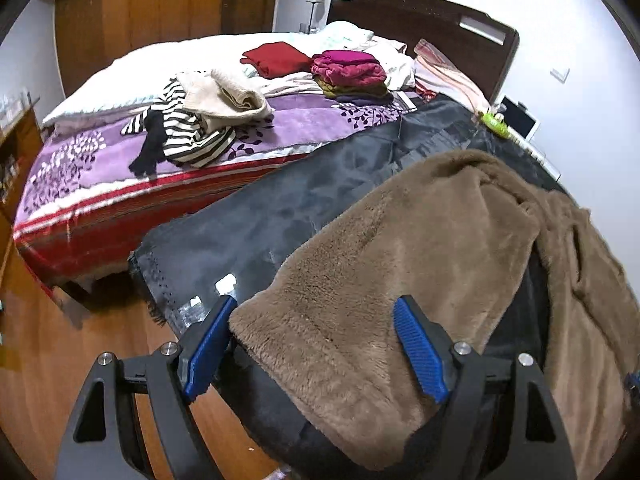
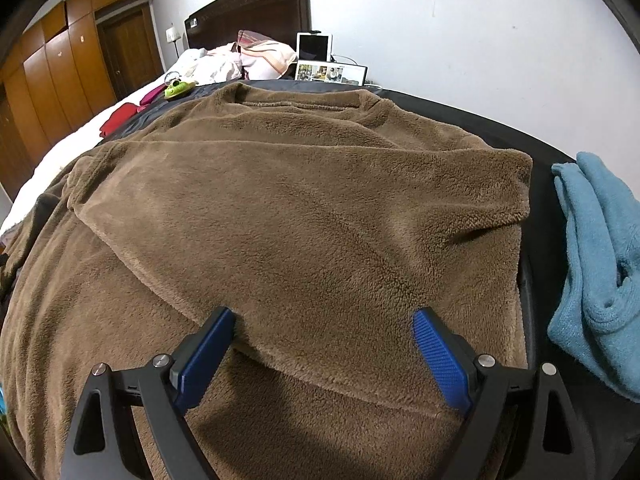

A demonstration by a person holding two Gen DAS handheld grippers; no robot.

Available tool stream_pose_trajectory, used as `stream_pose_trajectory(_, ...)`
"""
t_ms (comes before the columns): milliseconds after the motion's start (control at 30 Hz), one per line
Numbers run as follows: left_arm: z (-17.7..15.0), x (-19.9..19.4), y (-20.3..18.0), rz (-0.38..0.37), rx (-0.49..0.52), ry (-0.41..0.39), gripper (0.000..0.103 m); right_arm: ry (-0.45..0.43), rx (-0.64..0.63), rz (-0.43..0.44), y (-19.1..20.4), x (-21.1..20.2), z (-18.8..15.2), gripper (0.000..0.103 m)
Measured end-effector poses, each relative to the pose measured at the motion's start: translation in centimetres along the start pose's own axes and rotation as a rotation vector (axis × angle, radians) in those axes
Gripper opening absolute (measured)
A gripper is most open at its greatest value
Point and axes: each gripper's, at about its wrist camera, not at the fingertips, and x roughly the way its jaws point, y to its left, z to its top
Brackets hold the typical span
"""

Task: Fold clothes
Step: 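Lift the held side and fold it over the body toward the right gripper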

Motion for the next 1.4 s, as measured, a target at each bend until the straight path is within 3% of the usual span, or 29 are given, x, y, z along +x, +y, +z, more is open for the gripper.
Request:
stream_pose_trajectory(100,0.0,0.2,0.2,-0.009,0.009,-0.019,0.083,0.000,0.001,0.000,0.0,0.0,0.0,0.093)
stream_pose_trajectory(167,0.0,0.3,0.3,0.007,0.016,-0.032,0.077,0.000,0.001,-0.001,0.0,0.0,0.0,0.093)
stream_pose_trajectory(333,0.6,-0.3,0.4,0.002,-0.014,-0.054,0.037,0.000,0.002,-0.001,0.0,0.0,0.0,0.093)
stream_pose_trajectory(433,1.1,-1.0,0.4,-0.026,-0.050,-0.067,0.023,-0.001,0.003,0.000,0.0,0.0,0.0,0.093)
stream_pose_trajectory(667,6.4,-5.4,-0.2,-0.057,-0.070,-0.180,0.021,-0.002,0.007,0.005,-0.1,0.0,0.0,0.093)
stream_pose_trajectory(1100,18.0,-11.9,-3.6,-0.133,-0.086,-0.250,0.021,-0.002,0.006,0.001,0.0,-0.1,-0.1,0.093)
stream_pose_trajectory(1267,18.2,-12.3,-11.2,-0.258,0.033,-0.177,0.021,-0.003,0.008,0.005,0.0,-0.1,-0.1,0.093)
stream_pose_trajectory(1400,16.6,-12.6,-20.1,-0.372,0.180,-0.121,0.021,-0.006,0.016,0.015,-0.2,-0.1,-0.1,0.093)
